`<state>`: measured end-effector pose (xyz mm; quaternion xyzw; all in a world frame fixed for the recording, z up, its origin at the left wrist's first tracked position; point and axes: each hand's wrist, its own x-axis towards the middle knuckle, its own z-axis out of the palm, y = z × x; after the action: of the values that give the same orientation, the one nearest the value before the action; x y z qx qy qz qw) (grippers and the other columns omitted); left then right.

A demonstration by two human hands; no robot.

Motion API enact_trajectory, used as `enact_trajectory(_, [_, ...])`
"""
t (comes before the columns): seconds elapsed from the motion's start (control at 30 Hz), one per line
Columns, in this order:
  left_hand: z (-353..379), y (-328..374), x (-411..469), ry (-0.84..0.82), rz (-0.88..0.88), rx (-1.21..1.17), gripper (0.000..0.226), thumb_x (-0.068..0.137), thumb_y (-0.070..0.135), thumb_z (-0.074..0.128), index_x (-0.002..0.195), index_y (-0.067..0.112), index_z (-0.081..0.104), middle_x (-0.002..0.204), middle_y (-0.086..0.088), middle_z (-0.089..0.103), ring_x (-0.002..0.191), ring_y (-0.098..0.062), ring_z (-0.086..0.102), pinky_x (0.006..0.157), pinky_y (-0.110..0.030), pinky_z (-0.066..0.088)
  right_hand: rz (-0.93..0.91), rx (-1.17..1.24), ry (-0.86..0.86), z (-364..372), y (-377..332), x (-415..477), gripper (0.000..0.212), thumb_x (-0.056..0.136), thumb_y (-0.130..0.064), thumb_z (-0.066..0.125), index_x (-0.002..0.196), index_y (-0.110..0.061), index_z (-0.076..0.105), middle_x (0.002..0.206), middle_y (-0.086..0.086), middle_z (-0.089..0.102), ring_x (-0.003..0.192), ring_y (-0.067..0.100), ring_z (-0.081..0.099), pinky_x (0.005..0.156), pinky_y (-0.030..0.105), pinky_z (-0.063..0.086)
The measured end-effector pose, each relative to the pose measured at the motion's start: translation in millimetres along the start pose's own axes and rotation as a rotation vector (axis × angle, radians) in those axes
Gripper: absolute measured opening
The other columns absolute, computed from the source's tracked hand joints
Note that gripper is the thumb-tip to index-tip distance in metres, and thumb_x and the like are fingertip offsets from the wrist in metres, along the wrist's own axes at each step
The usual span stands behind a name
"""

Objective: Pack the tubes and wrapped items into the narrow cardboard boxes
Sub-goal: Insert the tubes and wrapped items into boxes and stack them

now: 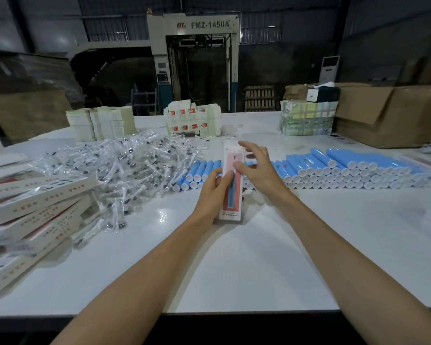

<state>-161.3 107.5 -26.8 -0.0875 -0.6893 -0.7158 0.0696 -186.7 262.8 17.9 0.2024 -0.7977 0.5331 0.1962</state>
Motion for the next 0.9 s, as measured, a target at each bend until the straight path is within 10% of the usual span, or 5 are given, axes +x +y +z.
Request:
enact_trajectory(0.17, [-0.3,2.3,0.9,0.001,-0.006,-0.067,0.034,0.106,0.047,0.064,0.133,0.025,0.062,0.109,-0.006,0.081,0.1,-0.025,0.079,0.093,-0.043,0.063,0.058,0.272,-0.004,1.2,-2.8,-6.9,0.064,0.098,-0.011,0.071,0.146,-0.042,0.04,0.127,-0.004,0.063,0.102,0.013,0.073,0.079,0.026,0.059])
enact_trajectory(0.47, [-8.7,8.5,2.5,-0.166,0.112,-0.037,0.068,0.106,0.034,0.069,0.156,0.056,0.027,0.102,0.001,0.081,0.105,-0.013,0.077,0.078,-0.026,0.064,0.05,0.434,-0.041,-11.0,11.6,-14.0,0.036,0.097,-0.014,0.074,0.13,-0.024,0.063,0.105,0.006,0.079,0.103,0.022,0.074,0.086,0.028,0.059])
enact_trajectory(0.9, [-16.5,20.6,-6.0,-0.224,0.113,0.029,0.05,0.097,0.037,0.079,0.138,0.048,0.052,0.11,-0.011,0.081,0.105,-0.026,0.079,0.08,-0.036,0.066,0.005,0.356,-0.1,-20.3,7.9,-18.4,0.021,0.097,-0.022,0.075,0.115,-0.013,0.069,0.103,0.001,0.074,0.098,0.015,0.069,0.087,0.026,0.056])
